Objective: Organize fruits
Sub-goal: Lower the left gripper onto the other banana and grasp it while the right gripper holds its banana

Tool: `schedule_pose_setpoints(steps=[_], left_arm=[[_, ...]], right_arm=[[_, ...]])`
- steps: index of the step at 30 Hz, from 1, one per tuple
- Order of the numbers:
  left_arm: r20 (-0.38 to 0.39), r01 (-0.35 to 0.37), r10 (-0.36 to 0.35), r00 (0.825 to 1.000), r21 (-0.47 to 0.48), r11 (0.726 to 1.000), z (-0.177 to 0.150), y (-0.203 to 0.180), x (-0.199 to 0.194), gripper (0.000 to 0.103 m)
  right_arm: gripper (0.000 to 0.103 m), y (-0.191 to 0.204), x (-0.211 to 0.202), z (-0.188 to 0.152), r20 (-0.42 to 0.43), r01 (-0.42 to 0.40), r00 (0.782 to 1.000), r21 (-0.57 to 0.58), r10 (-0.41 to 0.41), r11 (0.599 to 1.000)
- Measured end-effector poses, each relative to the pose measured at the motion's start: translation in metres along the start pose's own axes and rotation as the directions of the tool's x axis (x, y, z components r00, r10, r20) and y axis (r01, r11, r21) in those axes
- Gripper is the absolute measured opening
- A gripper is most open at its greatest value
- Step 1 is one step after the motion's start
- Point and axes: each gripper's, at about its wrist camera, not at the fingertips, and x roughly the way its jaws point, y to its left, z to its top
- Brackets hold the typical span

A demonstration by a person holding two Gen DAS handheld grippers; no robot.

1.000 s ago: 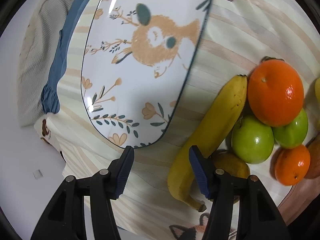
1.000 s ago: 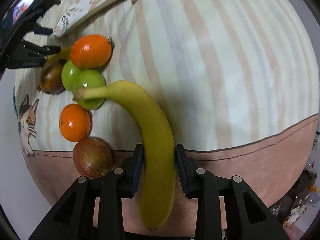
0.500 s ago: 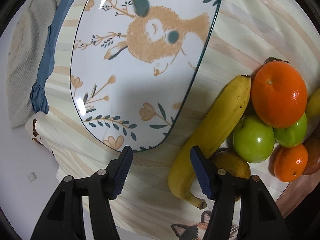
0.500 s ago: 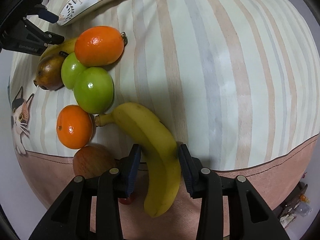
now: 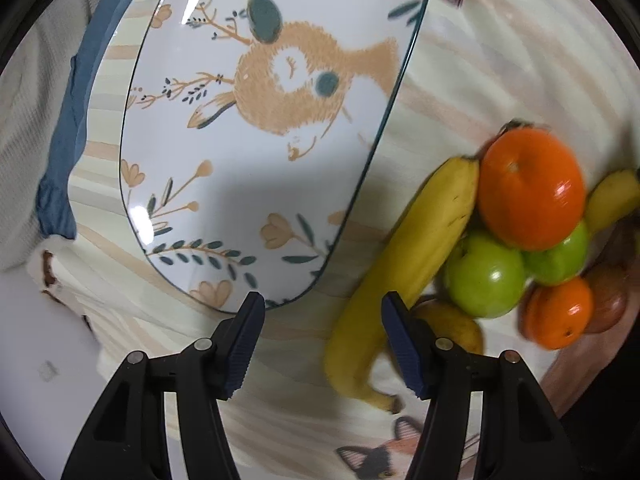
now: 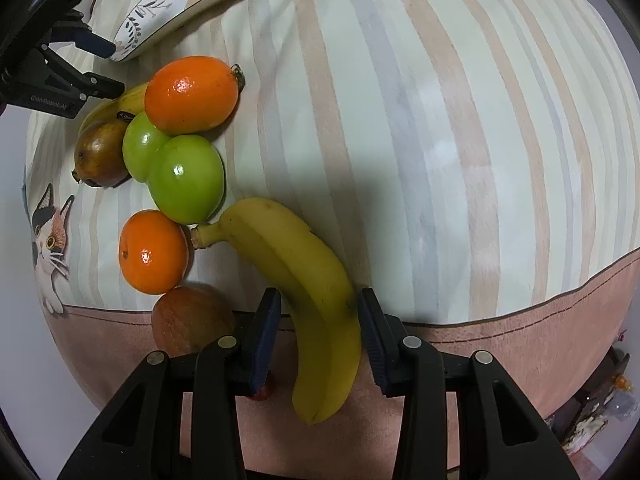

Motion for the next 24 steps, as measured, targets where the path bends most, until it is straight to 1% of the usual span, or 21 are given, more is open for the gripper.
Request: schedule_pose_setpoints(steps=[2, 4, 6, 10, 11, 12, 13, 15, 17, 18, 19, 20, 21, 24], left_arm=[[0.011, 0.032, -0.032, 0.999, 0.011, 0.999, 0.0, -0.002, 0.001, 0.059], [0.015, -0.014, 0.013, 1.0, 0.048, 0.999, 0.004, -0.01, 0.003, 0.062], [0.009, -0.035, 0.035, 0.999, 0.076, 0.997, 0.006, -0.013, 0.006, 0.062], [0.002, -0.049, 0.049, 0.999, 0.089, 0.995, 0.006, -0.014, 0.007, 0.062], [-0.003, -0.039, 0.039, 0.999, 0.092, 0.995, 0.007, -0.017, 0.008, 0.062], [-0.016, -0.021, 0.022, 1.0, 0.101, 0.995, 0.007, -0.023, 0.011, 0.064], [-0.011, -0.033, 0.034, 0.999, 0.117, 0.993, 0.007, -0.031, 0.013, 0.064], [-0.005, -0.045, 0.047, 0.999, 0.137, 0.989, 0.008, -0.041, 0.016, 0.064], [-0.018, -0.042, 0.045, 0.999, 0.122, 0.992, 0.009, -0.047, 0.019, 0.064], [-0.03, -0.032, 0.035, 0.999, 0.105, 0.994, 0.012, -0.049, 0.023, 0.062], [-0.032, -0.045, 0.048, 0.998, 0.097, 0.994, 0.015, -0.052, 0.025, 0.059], [-0.038, -0.06, 0.064, 0.997, 0.095, 0.994, 0.017, -0.055, 0.031, 0.054], [-0.044, -0.057, 0.061, 0.997, 0.097, 0.994, 0.019, -0.06, 0.036, 0.038], [-0.034, -0.111, 0.116, 0.993, 0.108, 0.988, 0.019, -0.073, 0.04, 0.037]], right_arm=[[0.043, -0.007, 0.001, 0.0, 0.002, -0.006, 1.0, -0.004, 0.006, 1.0], [0.043, -0.011, 0.004, -0.001, 0.001, -0.004, 1.0, -0.008, 0.004, 1.0], [0.043, -0.014, 0.004, -0.002, -0.005, 0.005, 1.0, -0.011, -0.005, 1.0], [0.043, -0.019, 0.009, -0.005, -0.01, 0.006, 1.0, -0.003, -0.006, 1.0], [0.043, -0.019, 0.01, -0.006, -0.008, 0.01, 1.0, -0.007, -0.01, 1.0], [0.043, -0.019, 0.01, -0.007, -0.006, 0.012, 1.0, -0.012, -0.013, 1.0], [0.043, -0.018, 0.004, -0.009, -0.004, 0.014, 1.0, -0.014, -0.014, 1.0], [0.043, -0.02, 0.006, -0.012, -0.007, 0.008, 1.0, -0.01, -0.008, 1.0], [0.043, -0.022, 0.01, -0.014, -0.013, 0.002, 1.0, -0.002, -0.002, 1.0], [0.043, -0.023, 0.01, -0.016, -0.017, -0.003, 1.0, 0.005, 0.003, 1.0], [0.043, -0.025, 0.012, -0.017, -0.016, -0.009, 1.0, 0.014, 0.009, 1.0], [0.043, -0.026, 0.013, -0.018, -0.015, -0.01, 1.0, 0.018, 0.011, 1.0], [0.043, -0.027, 0.015, -0.018, -0.014, -0.01, 1.0, 0.019, 0.01, 1.0], [0.043, -0.026, 0.017, -0.021, -0.009, 0.001, 1.0, 0.013, -0.001, 1.0]])
